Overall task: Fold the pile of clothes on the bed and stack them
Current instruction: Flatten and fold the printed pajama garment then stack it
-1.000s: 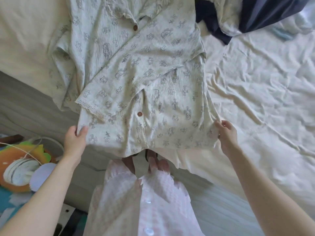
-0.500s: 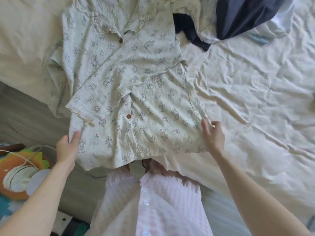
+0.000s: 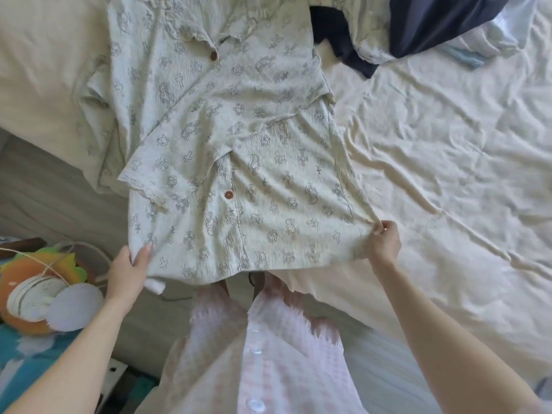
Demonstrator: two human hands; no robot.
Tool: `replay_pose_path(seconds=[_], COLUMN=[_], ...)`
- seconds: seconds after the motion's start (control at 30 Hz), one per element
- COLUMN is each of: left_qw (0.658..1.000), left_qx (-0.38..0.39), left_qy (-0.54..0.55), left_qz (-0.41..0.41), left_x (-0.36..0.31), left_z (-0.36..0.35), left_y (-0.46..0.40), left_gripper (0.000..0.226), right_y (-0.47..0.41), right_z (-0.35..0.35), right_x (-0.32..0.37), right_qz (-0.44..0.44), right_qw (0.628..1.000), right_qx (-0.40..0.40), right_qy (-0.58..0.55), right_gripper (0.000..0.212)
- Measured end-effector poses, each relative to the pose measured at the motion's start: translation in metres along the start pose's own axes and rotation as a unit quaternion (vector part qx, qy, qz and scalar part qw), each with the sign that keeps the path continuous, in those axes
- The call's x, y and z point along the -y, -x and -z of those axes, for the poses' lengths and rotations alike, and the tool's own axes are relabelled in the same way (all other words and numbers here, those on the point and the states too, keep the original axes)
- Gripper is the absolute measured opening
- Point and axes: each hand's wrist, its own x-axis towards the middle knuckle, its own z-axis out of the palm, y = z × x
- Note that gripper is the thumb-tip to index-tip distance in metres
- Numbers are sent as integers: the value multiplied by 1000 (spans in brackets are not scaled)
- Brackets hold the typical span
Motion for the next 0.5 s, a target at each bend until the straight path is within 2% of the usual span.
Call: replay_pose_path(seconds=[0.1, 0.23, 0.4, 0.5], left_qw=[998, 979, 985, 986], left_qx=[38, 122, 85, 78], left_qy=[41, 124, 92, 70], left_qz=[24, 106, 117, 131], left_x=[3, 4, 14, 17], left_z=[-2, -3, 3, 4], left_y=[4, 11, 7, 3], left_gripper=[33, 18, 33, 31], right_y=[3, 5, 0, 3], right_z=[-1, 4, 2, 0], right_x=[1, -8, -2, 7], right_qz=[48, 80, 24, -20], right_qw=[999, 995, 998, 995], right_qx=[-10, 29, 13, 14], right_qy=[-3, 51, 65, 92], right_gripper=[27, 30, 21, 15])
